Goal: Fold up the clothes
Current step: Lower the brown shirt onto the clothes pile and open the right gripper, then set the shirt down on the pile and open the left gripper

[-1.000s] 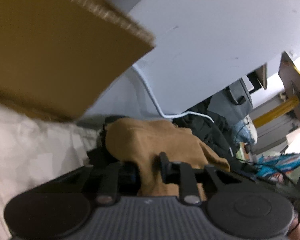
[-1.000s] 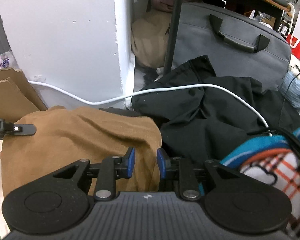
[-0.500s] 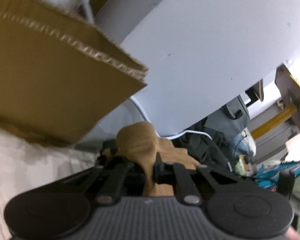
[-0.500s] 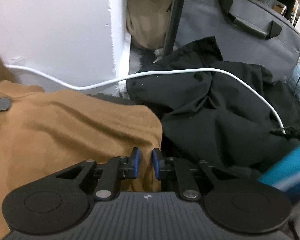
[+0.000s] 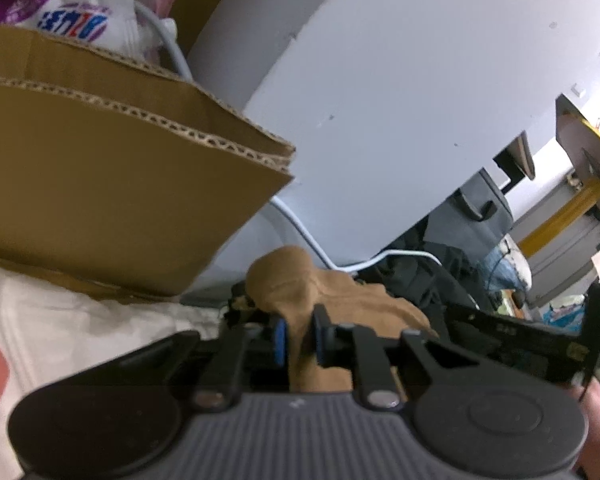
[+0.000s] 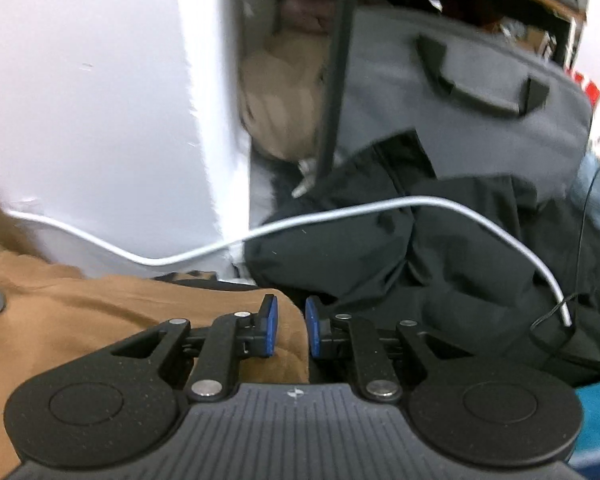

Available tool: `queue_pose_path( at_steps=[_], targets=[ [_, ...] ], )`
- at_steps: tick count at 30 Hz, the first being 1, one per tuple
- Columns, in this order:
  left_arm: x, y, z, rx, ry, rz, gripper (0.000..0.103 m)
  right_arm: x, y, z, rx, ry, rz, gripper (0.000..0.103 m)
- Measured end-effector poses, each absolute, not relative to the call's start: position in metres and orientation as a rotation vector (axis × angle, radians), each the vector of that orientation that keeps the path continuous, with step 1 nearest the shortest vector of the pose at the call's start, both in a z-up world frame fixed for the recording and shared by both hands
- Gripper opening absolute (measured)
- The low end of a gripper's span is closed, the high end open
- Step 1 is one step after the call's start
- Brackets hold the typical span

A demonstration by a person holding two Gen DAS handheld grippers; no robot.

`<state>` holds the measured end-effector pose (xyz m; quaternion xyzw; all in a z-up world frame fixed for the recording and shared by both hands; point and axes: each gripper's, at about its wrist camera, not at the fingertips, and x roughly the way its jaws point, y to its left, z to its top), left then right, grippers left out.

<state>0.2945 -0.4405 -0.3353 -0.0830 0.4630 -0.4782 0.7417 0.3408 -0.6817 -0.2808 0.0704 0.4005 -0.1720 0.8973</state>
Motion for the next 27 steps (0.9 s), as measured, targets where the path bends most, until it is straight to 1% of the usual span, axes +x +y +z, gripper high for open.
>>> queue_pose_path(
  at_steps=[3,5,10,13,17,18,20,21,22,24,27],
  targets=[
    [0.286,-0.432,-0.332,-0.165,1.01,-1.053,0.026,0.323,-0.666,-0.272,0.126,0.803,-0.316,0.021],
    [0.279,-0.428,-0.331,-0.155,1.01,-1.066,0.03,0.307,-0.655,-0.273,0.107,0.787,-0.31,0.021],
    [0.257,-0.419,-0.331,-0.15,1.008,-1.074,0.05,0.269,-0.631,-0.282,0.047,0.753,-0.299,0.021],
    [0.245,-0.415,-0.334,-0.164,1.016,-1.081,0.053,0.251,-0.624,-0.294,0.037,0.755,-0.311,0.021],
    [0.233,-0.415,-0.341,-0.13,1.036,-1.083,0.053,0.234,-0.623,-0.314,0.019,0.772,-0.34,0.021],
    [0.231,-0.414,-0.344,-0.128,1.049,-1.084,0.051,0.23,-0.625,-0.32,0.019,0.782,-0.351,0.02],
    [0.23,-0.411,-0.349,-0.119,1.052,-1.075,0.045,0.223,-0.628,-0.331,0.034,0.809,-0.364,0.019],
    [0.229,-0.41,-0.351,-0.107,1.048,-1.067,0.037,0.22,-0.63,-0.336,0.031,0.816,-0.368,0.019],
    [0.229,-0.409,-0.353,-0.104,1.049,-1.059,0.034,0.216,-0.63,-0.338,0.022,0.816,-0.373,0.019],
    [0.231,-0.405,-0.357,-0.108,1.057,-1.045,0.03,0.208,-0.63,-0.339,0.011,0.811,-0.38,0.019],
    [0.231,-0.398,-0.358,-0.113,1.064,-1.037,0.028,0.196,-0.627,-0.339,-0.001,0.805,-0.4,0.019]
  ],
)
